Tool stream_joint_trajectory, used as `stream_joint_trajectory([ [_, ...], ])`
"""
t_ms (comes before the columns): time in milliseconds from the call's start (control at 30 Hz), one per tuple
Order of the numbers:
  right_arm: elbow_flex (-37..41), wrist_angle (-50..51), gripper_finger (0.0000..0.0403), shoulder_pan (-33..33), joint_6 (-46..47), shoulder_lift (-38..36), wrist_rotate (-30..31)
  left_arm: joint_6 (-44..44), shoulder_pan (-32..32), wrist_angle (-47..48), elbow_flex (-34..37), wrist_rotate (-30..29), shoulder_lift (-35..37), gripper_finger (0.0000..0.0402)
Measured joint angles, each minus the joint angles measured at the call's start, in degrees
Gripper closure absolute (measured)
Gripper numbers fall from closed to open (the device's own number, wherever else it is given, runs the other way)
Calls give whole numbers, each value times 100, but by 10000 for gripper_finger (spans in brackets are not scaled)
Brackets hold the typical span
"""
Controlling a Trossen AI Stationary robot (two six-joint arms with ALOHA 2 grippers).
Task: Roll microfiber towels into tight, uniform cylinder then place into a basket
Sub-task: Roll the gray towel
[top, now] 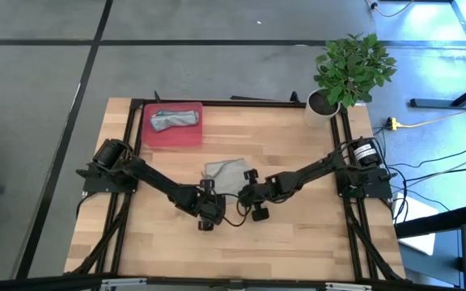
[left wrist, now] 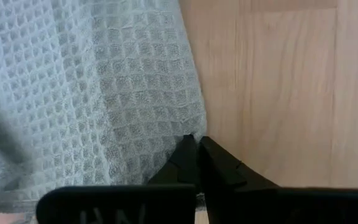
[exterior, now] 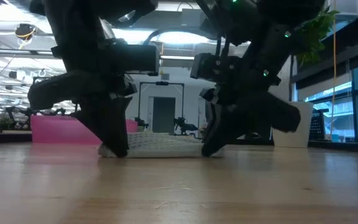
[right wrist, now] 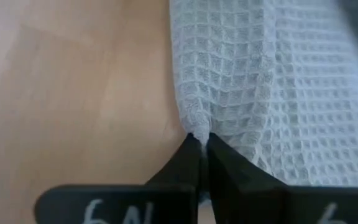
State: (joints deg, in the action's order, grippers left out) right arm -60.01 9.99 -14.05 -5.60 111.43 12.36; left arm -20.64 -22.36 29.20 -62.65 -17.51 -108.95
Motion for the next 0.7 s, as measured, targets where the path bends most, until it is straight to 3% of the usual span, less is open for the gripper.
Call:
stream_joint_trajectory([
  [367,-707,916,393,146,110,53,-2437,17,106,-93,-28,1542,104,401],
  [700,-1345,1985,394,485,927,44,-3259,-19,165,240,41,2788,383,401],
])
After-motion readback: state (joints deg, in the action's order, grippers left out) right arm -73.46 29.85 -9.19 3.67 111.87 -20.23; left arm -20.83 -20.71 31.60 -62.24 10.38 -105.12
